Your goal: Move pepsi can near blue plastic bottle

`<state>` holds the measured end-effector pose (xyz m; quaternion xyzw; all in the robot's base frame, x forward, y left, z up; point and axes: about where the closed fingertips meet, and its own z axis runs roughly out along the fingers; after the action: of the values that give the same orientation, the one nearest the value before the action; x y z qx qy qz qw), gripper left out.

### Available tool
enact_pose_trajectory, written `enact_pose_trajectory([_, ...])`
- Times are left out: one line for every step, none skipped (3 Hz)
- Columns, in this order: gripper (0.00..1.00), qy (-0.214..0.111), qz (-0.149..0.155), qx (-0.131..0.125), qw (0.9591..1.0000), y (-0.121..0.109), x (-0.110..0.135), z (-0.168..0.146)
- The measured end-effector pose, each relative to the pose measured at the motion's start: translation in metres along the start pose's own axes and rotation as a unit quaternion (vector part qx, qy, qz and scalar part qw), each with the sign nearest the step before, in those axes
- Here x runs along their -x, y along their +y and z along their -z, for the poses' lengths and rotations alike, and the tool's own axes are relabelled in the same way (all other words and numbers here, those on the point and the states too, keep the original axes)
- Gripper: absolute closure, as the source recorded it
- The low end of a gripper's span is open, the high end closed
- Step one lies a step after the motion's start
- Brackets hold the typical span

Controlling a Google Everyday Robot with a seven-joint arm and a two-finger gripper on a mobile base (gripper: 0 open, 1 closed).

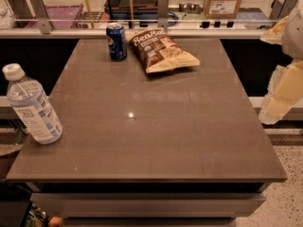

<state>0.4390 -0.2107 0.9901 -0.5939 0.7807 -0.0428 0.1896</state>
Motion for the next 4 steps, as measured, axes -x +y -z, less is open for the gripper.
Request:
enact_pose_trajectory([0.00, -0.027, -0.016, -0.009, 0.9995, -0.001, 0.009, 0.003])
enact_pose_trajectory([0.00, -0.078, -0.044, -0.025, 0.9957, -0.006, 0.011, 0.004])
enact_pose_trajectory([0.00, -0.141, -0.079, -0.049, 0.9856, -0.012, 0.020, 0.001])
enact_pose_trajectory([0.00, -0.187, -0.120, -0.082, 0.9715, -0.025, 0.032, -0.005])
